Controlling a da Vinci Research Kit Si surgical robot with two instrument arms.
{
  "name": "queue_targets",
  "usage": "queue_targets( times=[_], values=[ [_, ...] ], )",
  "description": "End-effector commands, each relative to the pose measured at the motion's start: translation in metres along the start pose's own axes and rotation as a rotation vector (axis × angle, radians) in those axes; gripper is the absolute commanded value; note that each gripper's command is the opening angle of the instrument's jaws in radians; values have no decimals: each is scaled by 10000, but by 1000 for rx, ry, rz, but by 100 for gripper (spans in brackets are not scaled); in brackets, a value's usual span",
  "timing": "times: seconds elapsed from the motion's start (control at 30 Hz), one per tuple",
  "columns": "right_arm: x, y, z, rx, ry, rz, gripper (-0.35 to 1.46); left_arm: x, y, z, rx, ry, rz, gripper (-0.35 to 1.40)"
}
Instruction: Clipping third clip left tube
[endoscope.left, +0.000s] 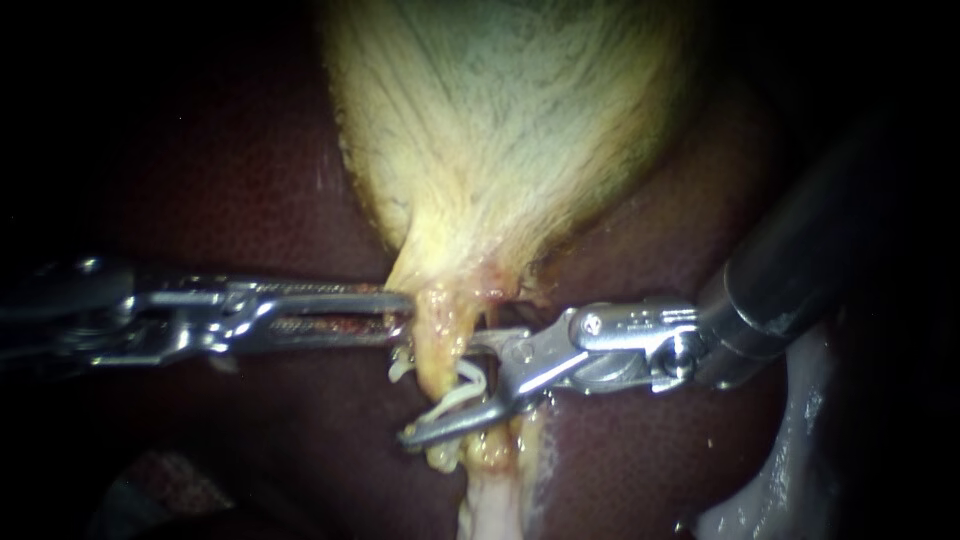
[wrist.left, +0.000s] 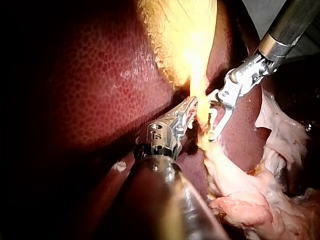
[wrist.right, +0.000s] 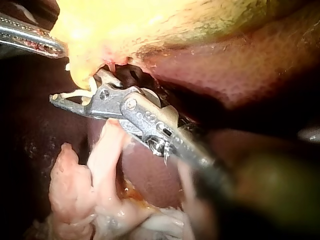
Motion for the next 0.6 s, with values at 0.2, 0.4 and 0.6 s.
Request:
queue_targets(
  times=[0.2, 0.4, 0.6],
  values=[
    [-2, -1, -1, -3, 3, 70, 32, 0, 0, 0, 0, 0, 0, -35],
    [2, 6, -13, -32, 12, 106, -26, 0, 0, 0, 0, 0, 0, -35],
    [-4, 14, -20, -36, 16, 120, -35, 0, 0, 0, 0, 0, 0, -35]
  ],
)
